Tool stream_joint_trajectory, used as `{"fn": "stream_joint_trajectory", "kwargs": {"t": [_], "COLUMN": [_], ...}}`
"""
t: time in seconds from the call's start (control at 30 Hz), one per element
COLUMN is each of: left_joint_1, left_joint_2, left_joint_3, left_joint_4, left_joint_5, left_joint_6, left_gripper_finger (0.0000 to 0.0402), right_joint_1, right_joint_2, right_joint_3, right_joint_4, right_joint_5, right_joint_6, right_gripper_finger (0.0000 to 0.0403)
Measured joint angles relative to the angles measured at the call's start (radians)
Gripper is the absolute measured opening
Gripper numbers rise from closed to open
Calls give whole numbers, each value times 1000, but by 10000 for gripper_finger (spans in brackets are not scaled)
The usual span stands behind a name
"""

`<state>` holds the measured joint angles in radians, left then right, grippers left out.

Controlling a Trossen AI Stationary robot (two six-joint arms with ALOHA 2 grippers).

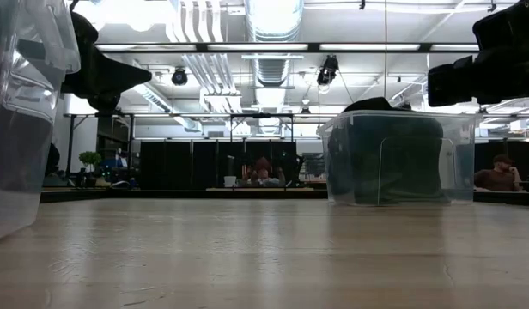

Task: Pick & Place hat
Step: Return to Home Position

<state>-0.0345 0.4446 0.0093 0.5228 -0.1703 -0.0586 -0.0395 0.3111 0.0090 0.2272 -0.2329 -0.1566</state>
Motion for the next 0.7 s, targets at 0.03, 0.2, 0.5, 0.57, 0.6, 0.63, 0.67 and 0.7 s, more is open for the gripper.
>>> {"fn": "stream_joint_trajectory", "kwargs": {"t": [0.03,0.2,0.5,0.57,0.6,0.63,0.67,0.7], "left_joint_1": [0,0,-1,-1,-1,-1,-1,-1], "left_joint_2": [0,0,0,0,0,0,0,0], "left_joint_3": [0,0,-1,-1,-1,-1,-1,-1], "left_joint_4": [0,0,0,0,0,0,0,0], "left_joint_5": [0,0,0,0,0,0,0,0], "left_joint_6": [0,-2,-2,-2,-2,-2,-2,-2], "left_gripper_finger": [0,0,0,0,0,0,0,0], "right_joint_1": [0,0,0,0,0,0,0,0], "right_joint_2": [0,0,0,0,0,0,0,0], "right_joint_3": [0,0,0,0,0,0,0,0], "right_joint_4": [0,-5,-7,-7,-7,-7,-7,-7], "right_joint_5": [0,0,-1,-2,-2,-3,-3,-3], "right_joint_6": [0,0,0,0,0,0,0,0], "right_gripper_finger": [9,9,9,9,9,9,9,9]}}
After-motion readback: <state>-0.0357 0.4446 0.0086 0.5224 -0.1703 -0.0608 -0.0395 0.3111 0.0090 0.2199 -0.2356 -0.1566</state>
